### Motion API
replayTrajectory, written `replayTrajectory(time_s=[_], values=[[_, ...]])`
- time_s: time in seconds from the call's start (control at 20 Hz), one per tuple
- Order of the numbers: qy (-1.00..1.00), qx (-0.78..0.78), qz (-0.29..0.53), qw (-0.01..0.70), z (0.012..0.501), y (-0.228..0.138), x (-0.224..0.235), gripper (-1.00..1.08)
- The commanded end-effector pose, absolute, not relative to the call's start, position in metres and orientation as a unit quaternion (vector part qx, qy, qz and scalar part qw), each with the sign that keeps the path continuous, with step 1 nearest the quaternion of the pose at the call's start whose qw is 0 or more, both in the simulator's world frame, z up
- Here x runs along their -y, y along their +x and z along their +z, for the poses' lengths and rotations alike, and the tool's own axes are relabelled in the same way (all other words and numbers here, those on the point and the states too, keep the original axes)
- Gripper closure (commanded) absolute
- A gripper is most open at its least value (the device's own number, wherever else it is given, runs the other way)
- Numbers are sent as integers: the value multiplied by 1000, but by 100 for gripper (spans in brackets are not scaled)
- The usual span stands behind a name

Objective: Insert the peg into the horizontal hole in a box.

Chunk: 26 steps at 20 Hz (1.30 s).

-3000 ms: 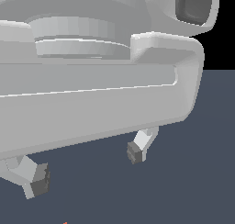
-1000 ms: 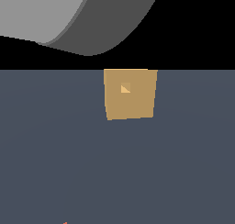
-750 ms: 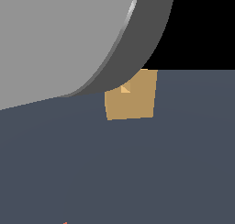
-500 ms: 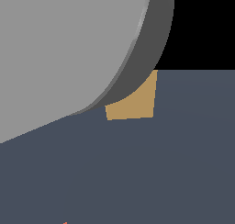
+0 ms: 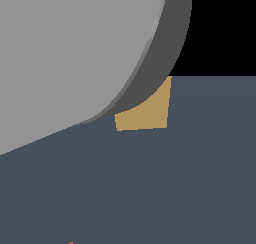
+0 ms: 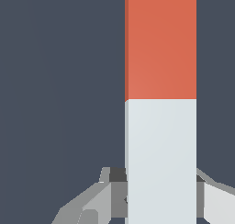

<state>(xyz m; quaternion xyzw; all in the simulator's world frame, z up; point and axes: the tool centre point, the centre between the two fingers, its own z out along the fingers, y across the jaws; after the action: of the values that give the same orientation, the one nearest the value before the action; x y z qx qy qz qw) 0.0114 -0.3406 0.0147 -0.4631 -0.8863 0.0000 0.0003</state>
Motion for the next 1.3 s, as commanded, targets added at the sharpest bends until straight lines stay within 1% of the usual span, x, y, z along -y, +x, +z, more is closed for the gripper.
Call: replayTrajectory(time_s=[0.0, 0.35, 0.65, 0.95, 1.25], values=[[-463, 886, 0, 0, 15, 12, 341, 108], [-467, 884, 0, 0, 17, 11, 335, 108], [-479, 878, 0, 0, 24, 8, 314, 108], [-502, 865, 0, 0, 36, 5, 277, 108], [-533, 846, 0, 0, 54, 5, 225, 108]])
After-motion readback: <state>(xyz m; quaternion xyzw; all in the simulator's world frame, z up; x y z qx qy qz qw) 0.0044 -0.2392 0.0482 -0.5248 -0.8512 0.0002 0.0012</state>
